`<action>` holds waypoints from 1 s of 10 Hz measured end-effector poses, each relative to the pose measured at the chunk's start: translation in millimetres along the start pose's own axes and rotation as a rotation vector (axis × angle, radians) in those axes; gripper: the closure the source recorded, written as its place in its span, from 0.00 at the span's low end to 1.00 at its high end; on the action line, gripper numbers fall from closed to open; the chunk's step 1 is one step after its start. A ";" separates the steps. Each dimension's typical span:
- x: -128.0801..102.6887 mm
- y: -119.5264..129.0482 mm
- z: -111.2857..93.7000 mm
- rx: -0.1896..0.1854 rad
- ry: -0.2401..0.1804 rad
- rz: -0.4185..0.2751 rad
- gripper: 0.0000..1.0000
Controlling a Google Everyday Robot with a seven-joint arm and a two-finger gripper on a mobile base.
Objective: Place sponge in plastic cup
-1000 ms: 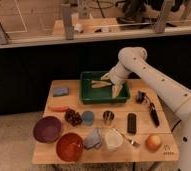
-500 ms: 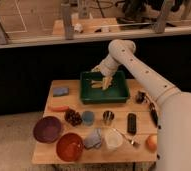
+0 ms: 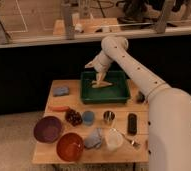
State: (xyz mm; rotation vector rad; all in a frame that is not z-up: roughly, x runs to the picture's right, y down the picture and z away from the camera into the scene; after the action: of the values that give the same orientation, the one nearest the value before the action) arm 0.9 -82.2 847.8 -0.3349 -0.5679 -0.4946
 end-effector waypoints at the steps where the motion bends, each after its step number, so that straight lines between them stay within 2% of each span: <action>1: 0.1 0.0 -0.3 0.000 0.000 0.000 0.20; 3: -1.0 -0.7 0.5 -0.001 0.000 -0.002 0.20; 4: 3.5 2.2 0.6 -0.025 0.023 0.003 0.20; 6: -2.7 -0.9 18.1 -0.111 0.067 -0.025 0.20; 8: -8.8 -6.0 36.8 -0.131 0.098 -0.051 0.20; 10: -28.5 -18.9 58.8 -0.130 0.114 -0.089 0.20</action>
State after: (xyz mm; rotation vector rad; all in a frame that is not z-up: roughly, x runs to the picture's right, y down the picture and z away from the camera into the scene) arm -55.2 -62.5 881.0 -0.4037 -0.4427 -0.6341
